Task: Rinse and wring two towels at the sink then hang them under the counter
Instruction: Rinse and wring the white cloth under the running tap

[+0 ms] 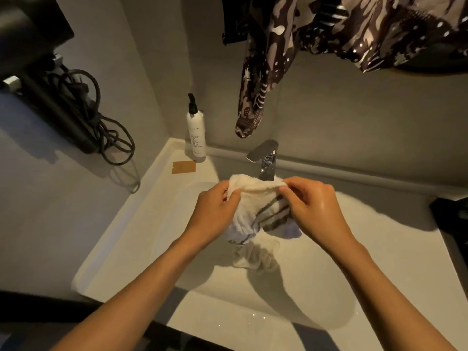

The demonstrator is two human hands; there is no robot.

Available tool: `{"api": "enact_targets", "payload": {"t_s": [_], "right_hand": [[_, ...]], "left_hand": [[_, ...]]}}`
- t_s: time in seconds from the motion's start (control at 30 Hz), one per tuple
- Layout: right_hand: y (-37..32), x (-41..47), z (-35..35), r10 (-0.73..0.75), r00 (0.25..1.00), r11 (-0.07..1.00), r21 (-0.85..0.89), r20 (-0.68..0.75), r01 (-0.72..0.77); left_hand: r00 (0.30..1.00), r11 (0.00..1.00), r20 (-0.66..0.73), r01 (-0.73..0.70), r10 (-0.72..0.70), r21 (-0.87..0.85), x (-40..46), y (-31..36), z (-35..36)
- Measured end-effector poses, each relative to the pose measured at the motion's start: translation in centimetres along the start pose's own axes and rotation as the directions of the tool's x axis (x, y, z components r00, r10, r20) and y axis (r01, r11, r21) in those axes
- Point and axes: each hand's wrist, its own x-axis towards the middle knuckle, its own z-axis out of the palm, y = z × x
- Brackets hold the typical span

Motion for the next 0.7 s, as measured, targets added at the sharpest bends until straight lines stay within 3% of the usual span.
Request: {"api": "enact_targets", "payload": {"t_s": [0.07,0.17,0.23,0.3,0.37,0.4,0.5,0.53,0.6,0.67,0.7], "right_hand": [[-0.4,0.1,-0.7,-0.091,0.995,0.982,-0.169,-0.051,0.081],[-1.2,0.5,-1.1,-0.074,0.995,0.987,-0.146,-0.072,0.063],[-2.2,1.2,-1.3,0.014,0.998,1.0,0.005,-0.066,-0.014],[-3.2,2.3,-1.9,0.172,0.985,0.946,0.28,0.002,-0.165],[-4.2,3.3,-2.5,0.281,0.949,0.767,0.56,0.144,-0.312],[-4.8,3.6,-2.7,0.301,0.931,0.665,0.655,0.206,-0.36],[-7.1,4.3,-3.0,0.299,0.886,0.36,0.817,0.355,-0.45],[-7.8,4.4,-3.2,0.279,0.869,0.24,0.847,0.408,-0.474],[-8.6,4.8,-3.9,0.222,0.851,-0.011,0.873,0.477,-0.487],[-8.9,5.2,-4.7,0.196,0.847,-0.218,0.864,0.494,-0.453],[-9.2,5.3,-5.1,0.198,0.85,-0.28,0.859,0.489,-0.429]], "left_hand": [[0.999,0.999,-0.033,-0.037,0.037,0.007,0.1,0.2,-0.2],[0.994,0.992,-0.053,-0.095,0.1,0.083,0.3,-0.3,-0.5],[0.996,0.991,-0.082,-0.029,0.04,0.129,1.0,-1.5,-0.4],[0.989,0.982,-0.093,0.127,-0.115,0.139,2.0,-3.0,-0.4],[0.968,0.963,-0.089,0.244,-0.235,0.117,2.7,-3.6,-0.7],[0.967,0.968,-0.107,0.239,-0.23,0.081,2.6,-3.1,-0.9],[0.991,0.961,-0.129,-0.078,0.044,-0.267,0.1,-0.4,-0.9],[0.988,0.912,-0.071,-0.153,0.137,-0.381,-1.1,0.2,-0.7],[0.964,0.899,0.15,-0.139,0.219,-0.415,-3.3,0.5,0.2],[0.943,0.937,0.303,-0.026,0.139,-0.348,-4.0,0.1,1.6],[0.952,0.936,0.292,0.019,0.09,-0.351,-3.8,0.0,2.3]]}}
